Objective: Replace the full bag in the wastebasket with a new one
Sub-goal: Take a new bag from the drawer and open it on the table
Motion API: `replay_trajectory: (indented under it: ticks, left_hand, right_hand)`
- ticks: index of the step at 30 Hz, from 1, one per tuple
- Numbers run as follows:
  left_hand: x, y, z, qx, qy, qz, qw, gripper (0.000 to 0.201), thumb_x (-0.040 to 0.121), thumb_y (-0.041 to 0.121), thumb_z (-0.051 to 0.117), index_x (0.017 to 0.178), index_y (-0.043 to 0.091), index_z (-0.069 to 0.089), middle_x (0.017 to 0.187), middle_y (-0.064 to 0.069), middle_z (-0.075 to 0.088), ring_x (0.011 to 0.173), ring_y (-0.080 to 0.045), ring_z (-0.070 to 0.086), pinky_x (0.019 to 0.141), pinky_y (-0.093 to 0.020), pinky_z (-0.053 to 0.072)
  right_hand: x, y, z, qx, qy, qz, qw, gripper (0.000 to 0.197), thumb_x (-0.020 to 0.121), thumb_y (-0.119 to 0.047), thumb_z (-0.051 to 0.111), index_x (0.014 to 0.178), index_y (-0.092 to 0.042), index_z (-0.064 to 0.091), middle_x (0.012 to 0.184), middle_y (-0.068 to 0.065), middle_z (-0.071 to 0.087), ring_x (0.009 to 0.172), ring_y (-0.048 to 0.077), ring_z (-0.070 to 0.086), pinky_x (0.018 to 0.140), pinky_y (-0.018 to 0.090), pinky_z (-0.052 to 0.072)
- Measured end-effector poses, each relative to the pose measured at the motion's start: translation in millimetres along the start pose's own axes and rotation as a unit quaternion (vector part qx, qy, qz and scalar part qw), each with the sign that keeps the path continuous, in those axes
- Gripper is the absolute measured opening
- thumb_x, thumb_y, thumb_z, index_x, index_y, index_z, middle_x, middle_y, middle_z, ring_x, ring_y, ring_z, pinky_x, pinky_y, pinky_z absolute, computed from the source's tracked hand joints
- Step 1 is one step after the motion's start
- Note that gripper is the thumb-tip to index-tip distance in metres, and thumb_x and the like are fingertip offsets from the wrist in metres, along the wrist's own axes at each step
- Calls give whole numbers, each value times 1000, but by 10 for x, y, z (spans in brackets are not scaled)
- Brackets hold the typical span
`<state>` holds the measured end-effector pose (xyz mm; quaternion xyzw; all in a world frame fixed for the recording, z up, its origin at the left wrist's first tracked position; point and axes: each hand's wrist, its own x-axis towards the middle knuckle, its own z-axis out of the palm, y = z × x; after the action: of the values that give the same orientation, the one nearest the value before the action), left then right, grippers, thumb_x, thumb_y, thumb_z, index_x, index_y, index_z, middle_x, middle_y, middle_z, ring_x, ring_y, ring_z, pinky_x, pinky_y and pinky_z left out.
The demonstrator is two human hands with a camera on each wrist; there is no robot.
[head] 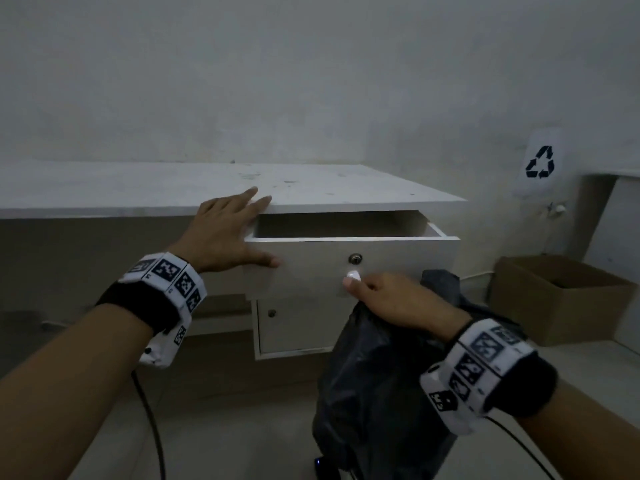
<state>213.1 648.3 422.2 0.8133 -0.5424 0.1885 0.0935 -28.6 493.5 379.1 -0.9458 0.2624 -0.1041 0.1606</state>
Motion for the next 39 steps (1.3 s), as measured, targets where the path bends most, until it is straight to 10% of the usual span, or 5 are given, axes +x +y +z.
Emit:
replay_trajectory:
  ticks: [9, 26, 39]
  left_hand:
    - [-31, -15, -40, -74, 26, -14, 997, 134, 41, 103, 26, 152, 30, 12, 156, 0, 29, 142, -21, 26, 114, -40, 15]
    - [-12, -49, 179, -94, 113, -19, 989, 115, 55, 87, 40, 152, 29, 14, 151, -1, 36, 136, -21, 29, 109, -36, 18]
    - [78, -188, 435, -23, 207, 40, 977, 91, 72, 81, 40, 146, 27, 35, 147, 4, 42, 130, -18, 35, 102, -31, 19]
  right_hand:
    - [303, -157, 131, -146, 220, 23, 964, 52, 99, -47, 32, 83, -10, 64, 95, 13, 70, 87, 32, 65, 69, 33, 43]
    - [876, -14, 295, -75, 235, 63, 967, 55, 99, -49, 33, 85, -7, 65, 94, 16, 69, 86, 33, 64, 64, 31, 37]
    - [1894, 46, 592, 122, 230, 164, 951, 62, 95, -62, 34, 138, -19, 48, 138, 14, 52, 125, 36, 48, 103, 41, 36]
